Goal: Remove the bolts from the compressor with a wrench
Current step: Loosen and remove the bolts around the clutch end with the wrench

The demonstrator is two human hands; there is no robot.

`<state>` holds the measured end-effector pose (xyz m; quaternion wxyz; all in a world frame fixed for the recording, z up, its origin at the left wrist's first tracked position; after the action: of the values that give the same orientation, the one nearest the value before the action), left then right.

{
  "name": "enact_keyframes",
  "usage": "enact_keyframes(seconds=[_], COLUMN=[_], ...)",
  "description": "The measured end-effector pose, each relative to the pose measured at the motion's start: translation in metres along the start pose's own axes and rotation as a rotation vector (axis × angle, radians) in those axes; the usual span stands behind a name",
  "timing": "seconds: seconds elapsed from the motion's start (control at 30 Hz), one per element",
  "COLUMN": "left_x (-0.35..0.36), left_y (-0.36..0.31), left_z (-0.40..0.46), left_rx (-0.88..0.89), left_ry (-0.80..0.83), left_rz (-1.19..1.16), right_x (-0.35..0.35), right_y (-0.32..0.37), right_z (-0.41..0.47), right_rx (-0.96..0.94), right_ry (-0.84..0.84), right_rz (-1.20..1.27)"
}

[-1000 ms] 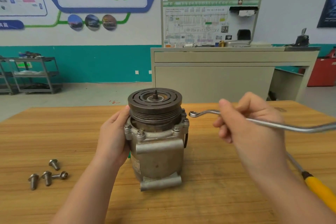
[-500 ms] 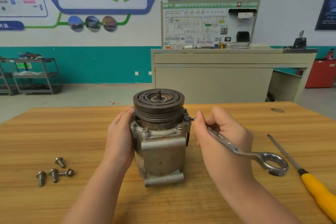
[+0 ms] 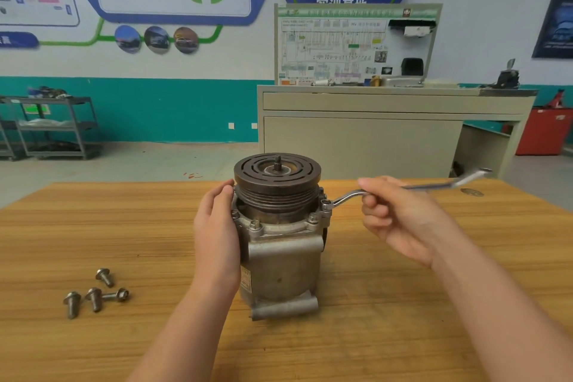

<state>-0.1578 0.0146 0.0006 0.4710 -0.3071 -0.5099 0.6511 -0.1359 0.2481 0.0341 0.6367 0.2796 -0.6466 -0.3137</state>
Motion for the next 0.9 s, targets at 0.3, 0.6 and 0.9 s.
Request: enact_keyframes(seconds=[0.3, 0.6, 0.9], left_x=[0.000, 0.002, 0.001], left_y=[0.003, 0.002, 0.000], left_z=[0.000, 0.003, 0.001], left_rx=[-0.031, 0.037, -0.002], left_ry=[-0.009, -0.014, 0.012], left_rz=[-0.029, -0.024, -0.069], right_x=[0.027, 0.052, 0.081], right_y=[-0.008, 0.021, -0.003], right_z=[0.052, -0.062, -0.089], right_rx=[0.152, -0.856, -1.114], right_ry=[0.130, 0.187, 0.259], right_rz=[0.055, -0.639, -1.110])
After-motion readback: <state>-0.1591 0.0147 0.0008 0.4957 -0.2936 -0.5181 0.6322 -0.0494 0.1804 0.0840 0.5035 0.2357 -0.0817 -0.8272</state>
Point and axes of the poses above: each hand's wrist, its own z-axis towards the middle knuckle, its own x-axis out of the palm, y = z × x, the point moved 5 cm from there along z, towards the middle knuckle, and after that the axes turned 14 degrees about z, right-handed, at the moved point
